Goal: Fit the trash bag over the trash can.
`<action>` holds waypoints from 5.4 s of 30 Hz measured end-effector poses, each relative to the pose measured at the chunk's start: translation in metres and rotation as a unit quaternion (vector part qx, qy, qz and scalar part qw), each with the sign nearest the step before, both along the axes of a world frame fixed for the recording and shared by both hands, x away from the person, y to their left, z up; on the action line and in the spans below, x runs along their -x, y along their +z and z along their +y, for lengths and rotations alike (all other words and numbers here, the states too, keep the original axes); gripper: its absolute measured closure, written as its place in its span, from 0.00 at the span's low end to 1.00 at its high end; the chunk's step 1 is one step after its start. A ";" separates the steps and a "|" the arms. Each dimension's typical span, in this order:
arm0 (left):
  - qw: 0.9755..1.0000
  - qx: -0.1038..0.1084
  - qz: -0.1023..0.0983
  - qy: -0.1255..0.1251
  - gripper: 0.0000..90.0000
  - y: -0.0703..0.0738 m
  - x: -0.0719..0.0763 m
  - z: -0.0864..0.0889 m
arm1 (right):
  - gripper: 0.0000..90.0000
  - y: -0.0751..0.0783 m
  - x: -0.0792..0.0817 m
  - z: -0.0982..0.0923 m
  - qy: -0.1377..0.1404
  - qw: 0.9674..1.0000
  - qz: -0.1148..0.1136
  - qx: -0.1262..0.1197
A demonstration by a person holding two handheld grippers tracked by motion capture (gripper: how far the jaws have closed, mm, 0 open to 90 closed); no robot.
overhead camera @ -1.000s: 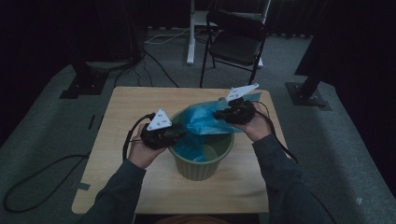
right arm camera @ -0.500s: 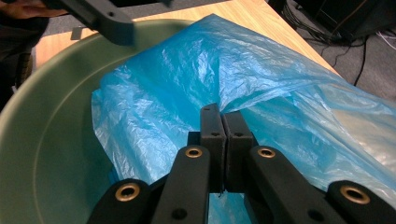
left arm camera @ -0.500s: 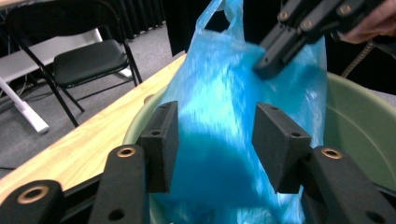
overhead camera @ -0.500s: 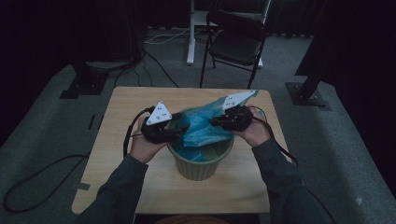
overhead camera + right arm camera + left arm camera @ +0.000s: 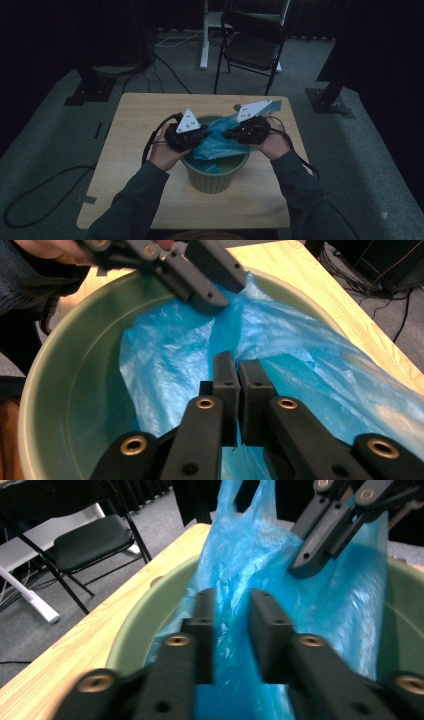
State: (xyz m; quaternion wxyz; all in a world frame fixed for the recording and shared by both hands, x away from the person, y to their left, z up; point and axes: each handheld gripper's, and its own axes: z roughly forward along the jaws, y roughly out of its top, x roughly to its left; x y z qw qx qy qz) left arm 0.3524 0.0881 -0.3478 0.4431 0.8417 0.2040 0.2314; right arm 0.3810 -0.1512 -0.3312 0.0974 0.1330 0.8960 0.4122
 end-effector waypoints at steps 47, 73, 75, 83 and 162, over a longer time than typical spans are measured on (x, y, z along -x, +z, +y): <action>0.999 0.027 -0.019 0.017 0.99 -0.007 0.012 0.023 | 1.00 0.010 -0.011 0.002 -0.029 0.999 0.014 -0.010; 0.999 0.021 -0.032 0.021 1.00 -0.012 0.022 0.027 | 1.00 0.008 -0.016 0.004 -0.054 0.998 0.016 -0.007; 0.999 0.020 -0.033 0.024 1.00 -0.013 0.022 0.029 | 1.00 0.008 -0.016 0.003 -0.057 0.998 0.014 -0.004; 0.999 0.022 -0.025 0.039 1.00 -0.018 0.023 0.043 | 1.00 0.009 -0.015 -0.010 -0.090 0.996 0.011 0.007; 0.998 0.049 -0.031 0.026 1.00 -0.034 0.043 0.055 | 1.00 0.011 -0.024 0.000 -0.136 0.987 -0.007 0.090</action>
